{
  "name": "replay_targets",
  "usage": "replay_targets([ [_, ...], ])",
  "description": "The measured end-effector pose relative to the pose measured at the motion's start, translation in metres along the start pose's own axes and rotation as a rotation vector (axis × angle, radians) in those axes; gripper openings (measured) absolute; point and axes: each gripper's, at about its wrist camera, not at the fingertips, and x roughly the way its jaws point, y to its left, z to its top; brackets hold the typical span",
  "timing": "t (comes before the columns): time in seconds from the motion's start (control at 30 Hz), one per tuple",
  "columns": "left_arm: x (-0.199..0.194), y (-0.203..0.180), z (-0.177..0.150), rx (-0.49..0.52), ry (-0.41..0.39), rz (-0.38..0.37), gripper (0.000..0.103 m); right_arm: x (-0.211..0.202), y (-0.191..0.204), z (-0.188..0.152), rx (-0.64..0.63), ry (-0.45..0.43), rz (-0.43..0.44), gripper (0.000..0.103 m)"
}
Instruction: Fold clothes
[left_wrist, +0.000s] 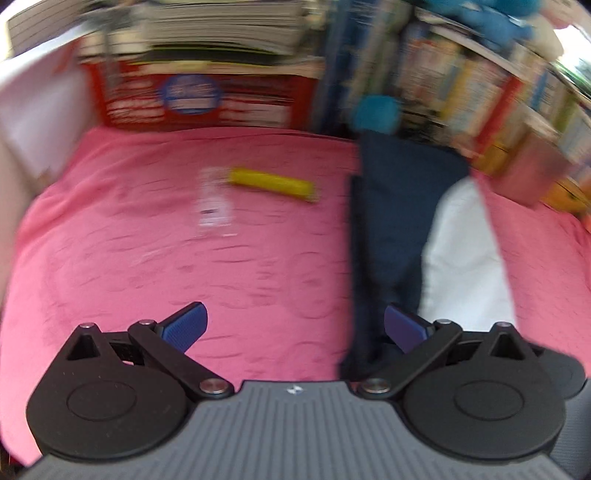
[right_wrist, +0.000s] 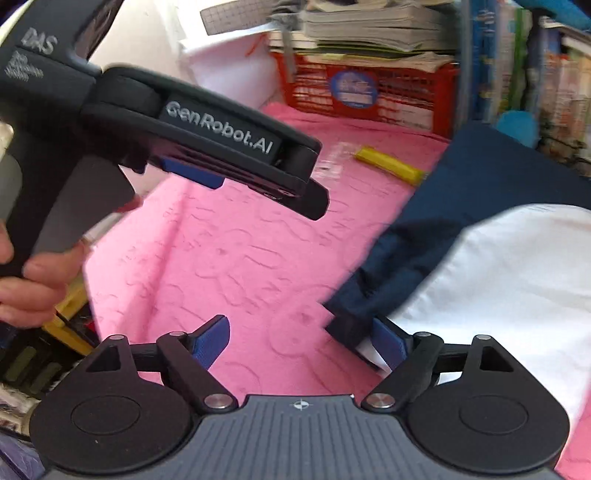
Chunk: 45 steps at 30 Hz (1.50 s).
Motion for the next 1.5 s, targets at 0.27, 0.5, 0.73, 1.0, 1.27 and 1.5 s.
replay_targets([
  [0.27,0.051,-0.032,-0.018,0.123,0.079,0.101,0.103,-0.018,-0.056,-0.051,-0.047,0.048,-0.617,0.091],
  [0.5,0.059,-0.028,-0.017,0.118,0.098,0.128,0.103,-0.037,-0.123,-0.081,0.257,0.115,-0.780,0.082],
  [0.73,0.065,-0.032,-0.018,0.133,0.119,0.119,0.103,-0.058,-0.112,-0.031,0.272,-0.169,-0.382,0.061],
  [1.0,0.076,-0.030,-0.024,0.129,0.157,0.103,0.103,0.085,-0.104,0.086,0.003,-0.158,-0.243,0.043],
  [1.27,0.083,-0.012,-0.024,0.059,0.193,0.080,0.103,0.095,-0.122,0.109,0.071,-0.200,-0.241,0.053],
  [1.5,0.083,-0.008,-0.026,0.037,0.208,0.061,0.103,0.048,-0.101,0.034,0.097,-0.108,-0.277,0.071],
])
